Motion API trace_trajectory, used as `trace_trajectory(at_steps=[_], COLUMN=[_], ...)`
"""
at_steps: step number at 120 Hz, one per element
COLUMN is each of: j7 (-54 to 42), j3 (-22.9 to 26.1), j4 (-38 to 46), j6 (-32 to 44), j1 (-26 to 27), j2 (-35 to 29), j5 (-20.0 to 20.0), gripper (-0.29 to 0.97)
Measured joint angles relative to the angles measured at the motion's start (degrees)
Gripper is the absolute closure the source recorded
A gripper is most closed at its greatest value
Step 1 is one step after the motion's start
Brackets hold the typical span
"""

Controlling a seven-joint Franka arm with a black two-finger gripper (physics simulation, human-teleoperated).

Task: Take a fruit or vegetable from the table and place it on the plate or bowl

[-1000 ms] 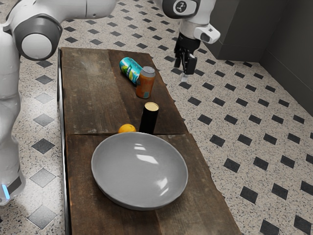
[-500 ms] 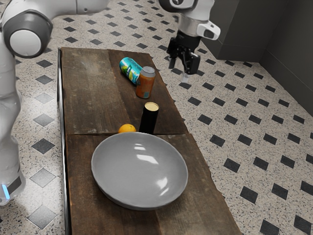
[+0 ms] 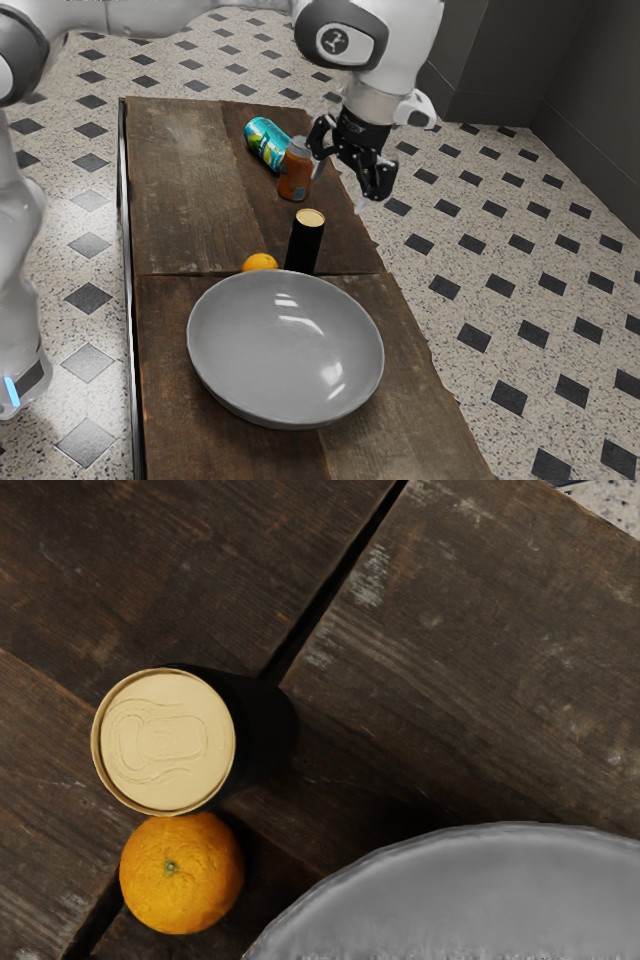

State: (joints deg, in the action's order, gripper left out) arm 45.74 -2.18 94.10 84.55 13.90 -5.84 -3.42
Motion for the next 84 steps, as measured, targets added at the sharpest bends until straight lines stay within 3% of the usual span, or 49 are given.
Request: trace_trajectory(at_steps=[25,63,84], j7=[9.7,19.2,22.7], j3=[-3.7,-1.4,-0.7], j4=[9.4,13.1,17.2], j6=[8.1,14.1,15.2], j1=[-2.0,-1.1,-1.3], j2=[-0.1,0.0,-3.5], j5=[1.2,1.9,2.0], gripper=[0.00,0.00,0.00])
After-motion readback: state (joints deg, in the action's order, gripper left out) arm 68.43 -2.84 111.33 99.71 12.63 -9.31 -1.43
